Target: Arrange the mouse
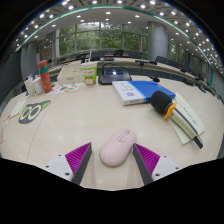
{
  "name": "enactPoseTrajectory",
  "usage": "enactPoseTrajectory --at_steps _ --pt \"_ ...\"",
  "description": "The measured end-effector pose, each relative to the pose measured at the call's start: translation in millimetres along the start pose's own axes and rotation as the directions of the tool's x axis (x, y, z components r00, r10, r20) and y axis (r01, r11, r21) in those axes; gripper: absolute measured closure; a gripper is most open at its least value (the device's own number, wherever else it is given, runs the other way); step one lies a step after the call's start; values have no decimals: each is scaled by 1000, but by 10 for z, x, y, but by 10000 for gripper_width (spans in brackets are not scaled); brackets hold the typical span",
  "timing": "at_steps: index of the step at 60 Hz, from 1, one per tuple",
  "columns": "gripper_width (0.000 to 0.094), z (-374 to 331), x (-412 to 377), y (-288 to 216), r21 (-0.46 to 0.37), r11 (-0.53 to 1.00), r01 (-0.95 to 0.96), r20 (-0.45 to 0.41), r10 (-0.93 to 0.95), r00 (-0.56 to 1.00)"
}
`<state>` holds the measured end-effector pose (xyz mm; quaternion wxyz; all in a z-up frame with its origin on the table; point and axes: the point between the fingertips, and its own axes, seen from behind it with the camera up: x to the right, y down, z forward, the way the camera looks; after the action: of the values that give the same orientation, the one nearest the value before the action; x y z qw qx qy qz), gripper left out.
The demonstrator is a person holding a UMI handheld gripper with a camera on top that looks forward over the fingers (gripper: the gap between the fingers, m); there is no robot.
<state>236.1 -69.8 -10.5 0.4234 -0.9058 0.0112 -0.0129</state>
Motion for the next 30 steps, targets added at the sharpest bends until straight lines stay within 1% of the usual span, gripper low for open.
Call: enactPoseTrajectory --at_steps 4,6,10,16,22,26,30 --pt "108 88 -13 -76 4 1000 -8 4 8 1000" --pt "136 128 -20 -103 3 1000 -10 4 10 1000" --pt "238 178 -5 -144 1 1000 -7 -12 8 1000" --pt "425 245 13 -190 3 1000 -3 -35 3 999" --pt "474 266 -14 -216 -7 1000 3 -36 -4 999" --pt "518 265 -11 -208 -19 999 -27 -43 26 999" --pt "561 245 101 -207 -28 999 -43 -100 40 994"
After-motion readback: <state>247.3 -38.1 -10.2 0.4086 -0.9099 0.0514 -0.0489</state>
